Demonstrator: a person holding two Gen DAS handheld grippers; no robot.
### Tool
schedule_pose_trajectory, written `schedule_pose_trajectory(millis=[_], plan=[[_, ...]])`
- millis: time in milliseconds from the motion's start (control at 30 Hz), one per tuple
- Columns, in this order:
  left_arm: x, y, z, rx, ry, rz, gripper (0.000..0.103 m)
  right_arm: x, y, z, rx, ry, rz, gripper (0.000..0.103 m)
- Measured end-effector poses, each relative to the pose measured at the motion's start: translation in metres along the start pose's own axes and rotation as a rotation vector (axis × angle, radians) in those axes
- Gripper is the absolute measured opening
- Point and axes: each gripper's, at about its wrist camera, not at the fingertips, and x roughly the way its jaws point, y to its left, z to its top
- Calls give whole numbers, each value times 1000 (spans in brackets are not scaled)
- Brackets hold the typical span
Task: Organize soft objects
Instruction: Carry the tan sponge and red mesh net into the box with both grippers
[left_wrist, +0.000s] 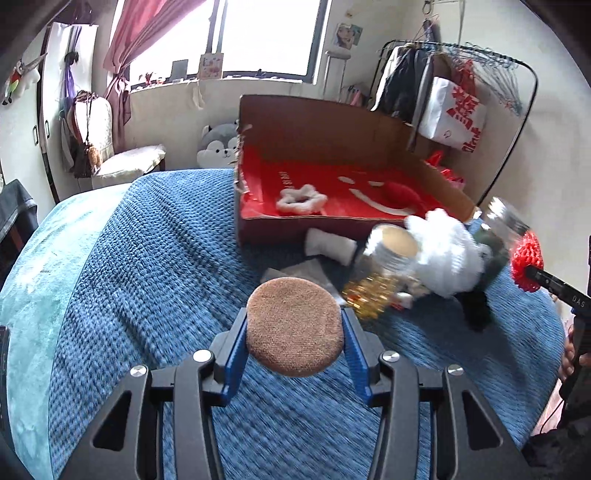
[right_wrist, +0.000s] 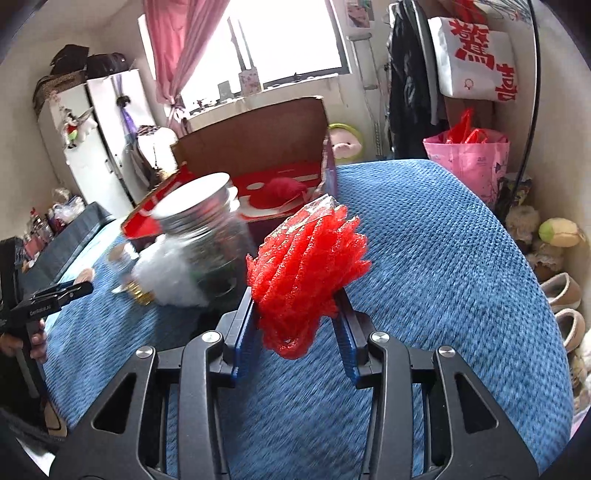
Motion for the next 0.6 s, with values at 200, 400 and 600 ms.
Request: schedule_pose_trajectory(millis=[200,400,600], plan=[[-13,-25,-17,23,-5,-43,50,-20,22,-20,-34,0,64,38],[-19,-52,-36,57,8,-112,50,-23,45,-39,-71,29,135,38],[-13,-74,-48,89,33,-160,50,-18,66,-57,-112,67,183,38]])
